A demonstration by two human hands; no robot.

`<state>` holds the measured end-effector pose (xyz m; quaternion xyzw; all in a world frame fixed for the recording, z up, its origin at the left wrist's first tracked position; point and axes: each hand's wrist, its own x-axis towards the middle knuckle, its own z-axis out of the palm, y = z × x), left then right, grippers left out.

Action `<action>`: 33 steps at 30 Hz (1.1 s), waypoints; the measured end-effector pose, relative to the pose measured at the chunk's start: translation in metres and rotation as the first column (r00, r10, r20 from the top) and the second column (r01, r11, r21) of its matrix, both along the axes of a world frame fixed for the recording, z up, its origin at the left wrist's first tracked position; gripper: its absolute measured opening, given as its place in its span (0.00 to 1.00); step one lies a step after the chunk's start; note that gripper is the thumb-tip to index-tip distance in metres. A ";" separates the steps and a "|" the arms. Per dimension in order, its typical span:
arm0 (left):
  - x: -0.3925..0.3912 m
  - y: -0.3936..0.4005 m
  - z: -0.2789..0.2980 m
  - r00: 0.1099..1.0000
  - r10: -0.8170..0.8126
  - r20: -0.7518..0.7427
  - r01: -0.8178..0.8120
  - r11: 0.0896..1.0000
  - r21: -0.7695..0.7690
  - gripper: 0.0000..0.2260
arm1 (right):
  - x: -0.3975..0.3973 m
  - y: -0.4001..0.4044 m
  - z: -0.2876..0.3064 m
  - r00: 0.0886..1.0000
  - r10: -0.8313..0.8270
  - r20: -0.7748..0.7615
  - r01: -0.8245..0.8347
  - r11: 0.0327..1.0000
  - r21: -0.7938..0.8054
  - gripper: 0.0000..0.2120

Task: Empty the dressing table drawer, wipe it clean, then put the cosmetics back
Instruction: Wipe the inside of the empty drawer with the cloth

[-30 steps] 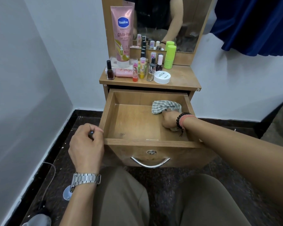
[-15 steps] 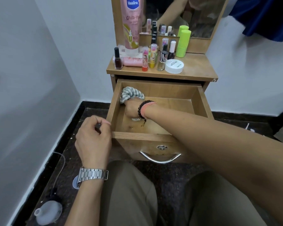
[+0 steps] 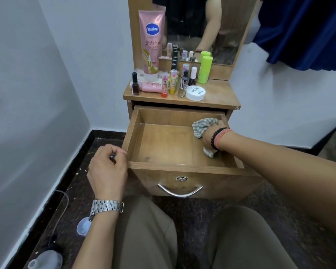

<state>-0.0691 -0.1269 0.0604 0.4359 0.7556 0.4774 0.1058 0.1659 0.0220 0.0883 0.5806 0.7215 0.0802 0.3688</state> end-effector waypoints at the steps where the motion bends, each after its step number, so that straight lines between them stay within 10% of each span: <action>1: 0.000 0.000 0.000 1.000 0.001 -0.002 -0.001 1.000 -0.002 0.07 | -0.001 -0.004 0.002 0.999 0.010 0.031 -0.009 1.000 -0.025 0.21; 8: 0.001 -0.002 0.002 1.000 0.005 -0.017 -0.005 1.000 -0.010 0.08 | 0.008 -0.027 0.008 0.985 -0.127 -0.117 0.089 0.955 -0.284 0.07; 19: 0.001 0.001 0.002 1.000 0.019 -0.009 -0.019 1.000 -0.015 0.08 | 0.007 -0.028 0.010 0.855 -0.327 -0.403 0.064 0.837 -0.544 0.16; 33: -0.003 0.002 0.000 1.000 0.010 -0.025 -0.011 1.000 -0.012 0.07 | -0.128 0.003 -0.010 0.464 0.061 -0.884 -0.120 0.993 0.005 0.14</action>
